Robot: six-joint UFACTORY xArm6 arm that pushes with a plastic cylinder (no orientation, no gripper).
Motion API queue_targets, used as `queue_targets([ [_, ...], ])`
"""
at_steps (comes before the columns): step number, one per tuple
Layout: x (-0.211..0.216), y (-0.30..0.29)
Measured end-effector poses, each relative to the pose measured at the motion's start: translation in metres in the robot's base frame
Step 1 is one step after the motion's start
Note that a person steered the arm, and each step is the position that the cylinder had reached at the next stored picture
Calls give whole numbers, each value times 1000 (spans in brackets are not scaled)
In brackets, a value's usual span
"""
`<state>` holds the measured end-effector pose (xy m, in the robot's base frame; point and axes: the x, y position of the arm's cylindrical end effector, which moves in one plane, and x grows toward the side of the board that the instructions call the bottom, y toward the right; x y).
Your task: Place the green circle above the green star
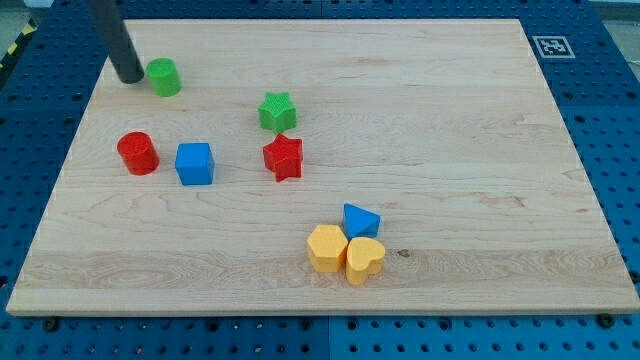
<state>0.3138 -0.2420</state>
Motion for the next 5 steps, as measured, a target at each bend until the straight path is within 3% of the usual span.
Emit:
queue_targets([
  [5,17,36],
])
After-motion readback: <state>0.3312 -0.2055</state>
